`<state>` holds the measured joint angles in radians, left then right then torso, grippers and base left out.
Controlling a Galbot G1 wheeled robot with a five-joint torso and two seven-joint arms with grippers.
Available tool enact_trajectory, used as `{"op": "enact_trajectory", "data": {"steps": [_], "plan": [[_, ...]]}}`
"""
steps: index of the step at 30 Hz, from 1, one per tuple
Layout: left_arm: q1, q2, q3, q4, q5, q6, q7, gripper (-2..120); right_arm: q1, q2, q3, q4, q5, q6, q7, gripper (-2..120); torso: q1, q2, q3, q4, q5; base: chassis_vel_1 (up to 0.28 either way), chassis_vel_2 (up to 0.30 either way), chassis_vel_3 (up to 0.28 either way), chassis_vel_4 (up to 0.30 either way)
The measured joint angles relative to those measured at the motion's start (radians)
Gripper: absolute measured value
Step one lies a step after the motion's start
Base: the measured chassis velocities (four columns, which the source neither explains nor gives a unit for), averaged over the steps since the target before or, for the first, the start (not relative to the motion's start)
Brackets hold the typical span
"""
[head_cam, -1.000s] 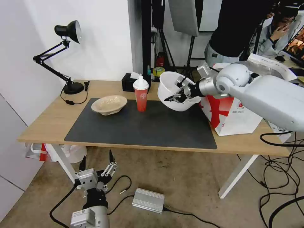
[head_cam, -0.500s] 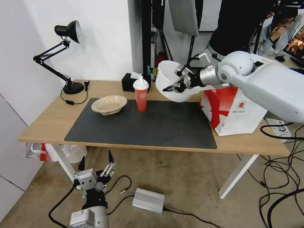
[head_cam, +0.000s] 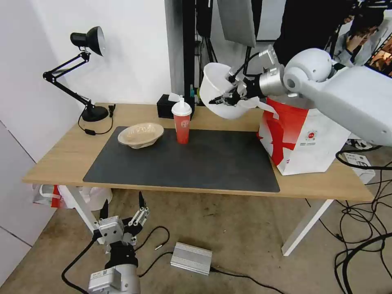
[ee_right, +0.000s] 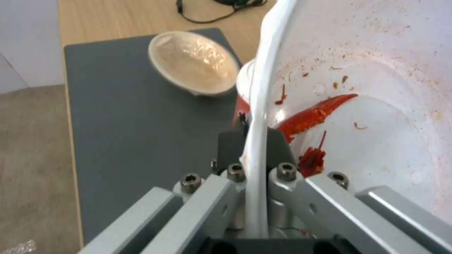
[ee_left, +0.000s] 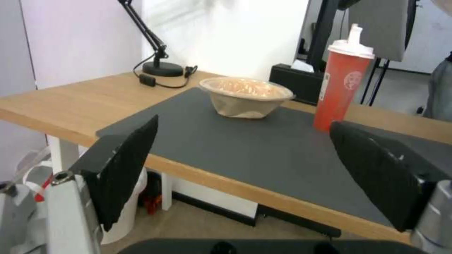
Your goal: Pick up the trash from the table and place it into the takeout bag.
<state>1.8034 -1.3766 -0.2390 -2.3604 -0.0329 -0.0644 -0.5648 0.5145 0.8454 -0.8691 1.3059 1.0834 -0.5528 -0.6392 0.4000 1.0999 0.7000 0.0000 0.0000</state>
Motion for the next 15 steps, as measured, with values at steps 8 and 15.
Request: {"op": "enact_trajectory", "data": {"steps": [8,15], "plan": [[-0.007,0.001,0.002,0.002,-0.004,0.000,-0.001,95,0.035,0.024,-0.007,-0.030,0.004,0.001,-0.008,0,0.000,0.000,0.000,0.0000,0.0000,0.000,0.000,0.000,0.000],[-0.009,0.002,0.003,0.005,-0.005,-0.002,-0.002,95,0.068,0.049,-0.016,-0.061,0.007,0.001,-0.017,0,0.000,0.000,0.000,0.0000,0.0000,0.000,0.000,0.000,0.000]]}}
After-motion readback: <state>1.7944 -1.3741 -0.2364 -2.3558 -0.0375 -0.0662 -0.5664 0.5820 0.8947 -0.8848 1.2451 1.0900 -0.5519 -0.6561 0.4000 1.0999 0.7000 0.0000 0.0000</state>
